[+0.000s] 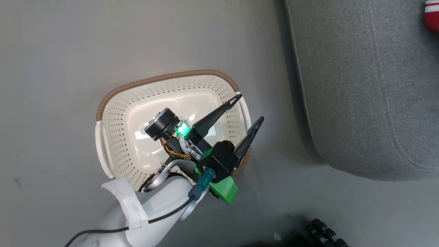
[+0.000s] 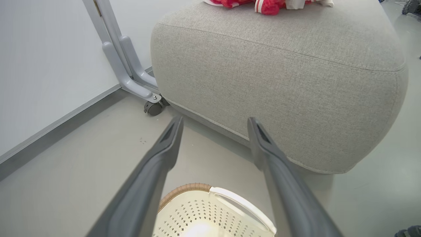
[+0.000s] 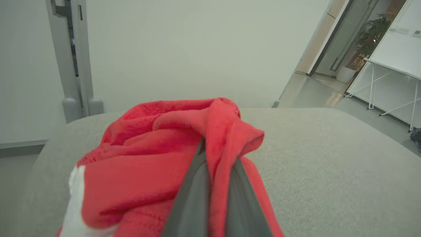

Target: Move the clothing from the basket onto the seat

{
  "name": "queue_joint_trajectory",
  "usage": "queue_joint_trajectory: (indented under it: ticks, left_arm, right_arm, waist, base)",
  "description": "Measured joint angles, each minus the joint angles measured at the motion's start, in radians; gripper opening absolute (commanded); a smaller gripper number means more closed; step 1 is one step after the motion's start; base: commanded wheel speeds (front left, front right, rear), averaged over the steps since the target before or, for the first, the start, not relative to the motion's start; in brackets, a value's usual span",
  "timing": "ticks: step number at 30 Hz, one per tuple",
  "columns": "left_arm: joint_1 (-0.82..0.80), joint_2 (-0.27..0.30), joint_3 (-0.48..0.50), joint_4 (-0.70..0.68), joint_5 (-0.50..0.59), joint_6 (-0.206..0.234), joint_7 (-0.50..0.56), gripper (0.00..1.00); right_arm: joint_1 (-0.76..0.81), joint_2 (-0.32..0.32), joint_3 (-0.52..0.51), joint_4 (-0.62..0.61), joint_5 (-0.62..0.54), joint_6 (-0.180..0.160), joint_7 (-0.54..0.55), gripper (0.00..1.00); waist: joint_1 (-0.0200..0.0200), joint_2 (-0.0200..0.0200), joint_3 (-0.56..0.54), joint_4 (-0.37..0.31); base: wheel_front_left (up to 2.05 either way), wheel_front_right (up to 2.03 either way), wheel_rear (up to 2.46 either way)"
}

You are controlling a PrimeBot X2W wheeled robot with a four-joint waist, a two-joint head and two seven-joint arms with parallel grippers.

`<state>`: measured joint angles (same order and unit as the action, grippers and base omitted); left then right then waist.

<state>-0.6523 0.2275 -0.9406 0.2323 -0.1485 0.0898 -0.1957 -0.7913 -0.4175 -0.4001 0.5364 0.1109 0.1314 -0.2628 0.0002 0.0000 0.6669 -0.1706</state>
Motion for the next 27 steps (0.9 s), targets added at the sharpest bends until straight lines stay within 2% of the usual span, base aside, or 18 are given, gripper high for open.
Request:
queue_joint_trajectory:
  ticks: [2,8,16,20,24,27]
  left_arm:
    - [0.000,-0.001,0.003,0.009,-0.011,0.003,-0.010,1.00]
    - [0.007,0.000,0.007,0.036,-0.030,0.004,-0.028,1.00]
    - [0.053,-0.023,0.039,0.075,-0.099,0.018,-0.044,1.00]
    - [0.108,-0.048,0.099,0.097,-0.176,0.034,-0.059,1.00]
    - [0.183,-0.074,0.194,0.120,-0.270,0.065,-0.063,1.00]
    - [0.235,-0.084,0.264,0.096,-0.283,0.072,-0.066,1.00]
  right_arm:
    - [0.052,0.012,-0.034,0.033,-0.080,0.000,0.000,1.00]
    - [0.132,0.101,-0.125,0.013,-0.155,0.000,0.000,1.00]
    - [0.264,0.214,-0.175,-0.164,-0.155,0.000,0.000,1.00]
    - [0.345,0.277,-0.111,-0.220,-0.157,0.000,0.000,1.00]
    - [0.415,0.305,-0.007,-0.232,-0.178,0.000,0.000,1.00]
    - [0.457,0.326,0.082,-0.228,-0.175,0.000,0.000,1.00]
  waist:
    - [0.0000,0.0000,-0.002,0.010]
    - [-0.0001,0.0000,-0.040,0.012]
    - [-0.0002,0.0000,-0.129,-0.003]
    - [-0.0003,0.0000,-0.183,-0.004]
    - [-0.0003,0.0000,-0.245,0.003]
    - [-0.0003,0.0000,-0.293,0.015]
  base:
    - [0.00,0.00,0.00]
    - [0.00,0.00,0.00]
    - [0.00,0.00,0.00]
    - [0.00,0.00,0.00]
    - [0.00,0.00,0.00]
    - [0.00,0.00,0.00]
